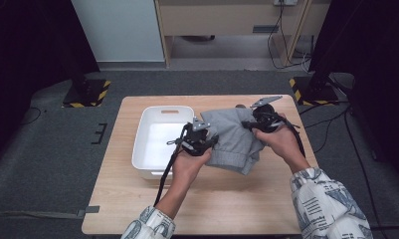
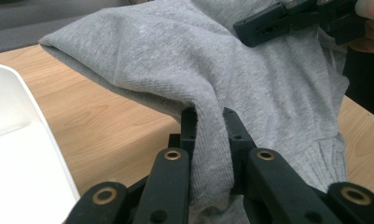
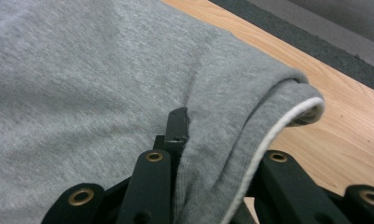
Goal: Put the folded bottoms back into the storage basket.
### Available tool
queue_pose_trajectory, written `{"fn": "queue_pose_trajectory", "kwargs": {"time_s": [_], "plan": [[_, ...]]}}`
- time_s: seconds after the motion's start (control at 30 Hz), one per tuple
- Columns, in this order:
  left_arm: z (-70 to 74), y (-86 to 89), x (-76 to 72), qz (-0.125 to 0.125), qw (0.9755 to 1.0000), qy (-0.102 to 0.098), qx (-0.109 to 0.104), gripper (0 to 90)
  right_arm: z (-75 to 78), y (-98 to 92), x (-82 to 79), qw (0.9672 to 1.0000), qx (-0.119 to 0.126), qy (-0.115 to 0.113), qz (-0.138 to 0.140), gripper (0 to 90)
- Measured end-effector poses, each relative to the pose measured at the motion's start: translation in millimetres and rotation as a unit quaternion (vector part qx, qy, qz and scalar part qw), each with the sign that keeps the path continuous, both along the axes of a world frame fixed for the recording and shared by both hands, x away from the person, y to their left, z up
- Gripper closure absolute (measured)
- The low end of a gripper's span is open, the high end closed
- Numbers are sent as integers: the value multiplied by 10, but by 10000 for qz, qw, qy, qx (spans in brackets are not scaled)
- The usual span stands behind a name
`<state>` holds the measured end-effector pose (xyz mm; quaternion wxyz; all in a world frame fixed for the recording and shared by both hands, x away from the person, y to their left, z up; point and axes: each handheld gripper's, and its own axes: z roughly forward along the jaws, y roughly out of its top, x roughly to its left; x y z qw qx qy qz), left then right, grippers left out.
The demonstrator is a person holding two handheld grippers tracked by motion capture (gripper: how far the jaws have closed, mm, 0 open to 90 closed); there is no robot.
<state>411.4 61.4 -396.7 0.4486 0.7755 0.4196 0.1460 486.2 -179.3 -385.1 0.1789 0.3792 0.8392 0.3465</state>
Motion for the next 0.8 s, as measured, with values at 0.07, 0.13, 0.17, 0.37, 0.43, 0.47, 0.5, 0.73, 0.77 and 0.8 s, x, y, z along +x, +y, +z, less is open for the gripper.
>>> {"fn": "queue_pose_trajectory", "kwargs": {"time_s": [0.07,0.13,0.17,0.37,0.43,0.47,0.5,0.73,0.77,0.8], "plan": [[18,19,-4,2,10000,-27,-10,822,18,22,8,10000,-20,-17,14,733],[35,50,-1,22,10000,-41,-24,822,43,48,19,10000,-34,-18,30,732],[42,67,1,33,10000,-50,-33,822,58,65,24,10000,-37,-32,37,733],[72,153,7,70,9999,-57,-45,822,112,155,38,10000,-27,-55,51,732],[84,178,9,73,9999,-64,-35,822,113,185,45,9999,-48,-56,70,732],[89,191,12,85,9999,-61,-41,822,118,201,49,10000,-53,-42,67,732],[95,206,17,101,9999,-65,-48,822,125,216,56,9999,-59,-55,78,732],[146,307,55,158,9998,-49,-107,822,197,327,108,9999,-103,-32,106,732],[157,319,58,164,9998,-59,-112,823,212,340,115,9999,-112,-43,112,732],[168,332,59,171,9998,-66,-104,822,226,355,119,9999,-106,-49,110,732]]}}
